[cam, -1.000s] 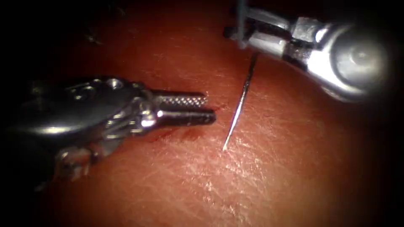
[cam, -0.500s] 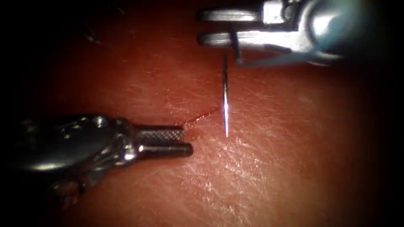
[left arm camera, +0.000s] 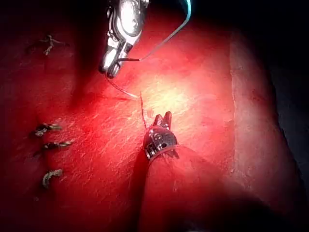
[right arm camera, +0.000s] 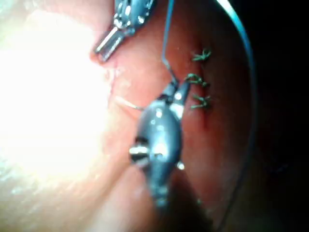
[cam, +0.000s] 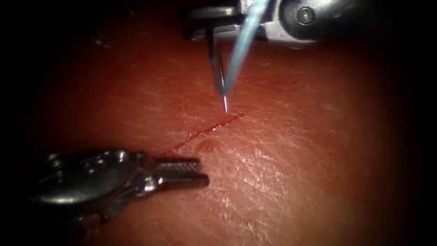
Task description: Wound Closure
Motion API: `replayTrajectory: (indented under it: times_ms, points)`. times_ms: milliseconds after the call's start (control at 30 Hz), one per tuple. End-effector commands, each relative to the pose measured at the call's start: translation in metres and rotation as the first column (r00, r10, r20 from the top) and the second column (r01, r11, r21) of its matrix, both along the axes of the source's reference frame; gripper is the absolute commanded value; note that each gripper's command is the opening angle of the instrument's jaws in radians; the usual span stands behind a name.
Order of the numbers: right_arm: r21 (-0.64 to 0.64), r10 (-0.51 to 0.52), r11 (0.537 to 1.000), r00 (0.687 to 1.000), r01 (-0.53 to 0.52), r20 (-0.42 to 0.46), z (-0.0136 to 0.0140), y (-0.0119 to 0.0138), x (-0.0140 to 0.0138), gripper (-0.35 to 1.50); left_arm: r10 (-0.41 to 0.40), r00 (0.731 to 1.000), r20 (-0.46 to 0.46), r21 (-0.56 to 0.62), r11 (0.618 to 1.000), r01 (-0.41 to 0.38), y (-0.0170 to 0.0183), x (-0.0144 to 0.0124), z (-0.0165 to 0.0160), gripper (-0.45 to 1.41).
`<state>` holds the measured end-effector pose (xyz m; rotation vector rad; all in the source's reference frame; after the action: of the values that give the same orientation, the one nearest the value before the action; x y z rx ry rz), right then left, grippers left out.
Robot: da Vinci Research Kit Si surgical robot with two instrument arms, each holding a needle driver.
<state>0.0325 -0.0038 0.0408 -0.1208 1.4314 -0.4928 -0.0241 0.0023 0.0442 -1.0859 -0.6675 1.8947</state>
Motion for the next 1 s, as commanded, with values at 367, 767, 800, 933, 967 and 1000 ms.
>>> replayTrajectory:
  times_ms: [367,767,800,933,967,1000]
  points:
    - [-0.012,-0.017,1.0,0.999,0.017,-0.046,0.0014,-0.0009,0.003,-0.35,0.006,1.0,-0.009,-0.009,1.0,-0.006,-0.0006,-0.0007,0.0026,0.09]
    - [-0.024,-0.022,0.999,0.997,0.02,-0.069,0.0022,-0.0014,0.0039,-0.35,0.021,1.0,-0.016,0.001,1.0,-0.021,-0.0014,-0.0008,0.0037,0.09]
    - [-0.031,-0.025,0.999,0.997,0.023,-0.071,0.0023,-0.0014,0.004,-0.35,0.023,1.0,-0.019,0.0,1.0,-0.023,-0.0014,-0.0008,0.0039,0.09]
    - [-0.058,-0.056,0.997,0.994,0.051,-0.089,0.0026,-0.0016,0.0043,-0.35,0.027,0.999,-0.017,0.0,1.0,-0.027,-0.0016,-0.0008,0.004,0.09]
    - [-0.058,-0.063,0.997,0.994,0.058,-0.093,0.0027,-0.0016,0.0044,-0.35,0.027,0.999,-0.016,0.0,1.0,-0.027,-0.0016,-0.0007,0.004,0.09]
    - [-0.064,-0.075,0.996,0.992,0.069,-0.1,0.0028,-0.0015,0.0045,-0.35,0.027,0.999,-0.016,0.001,1.0,-0.027,-0.0015,-0.0007,0.004,0.09]
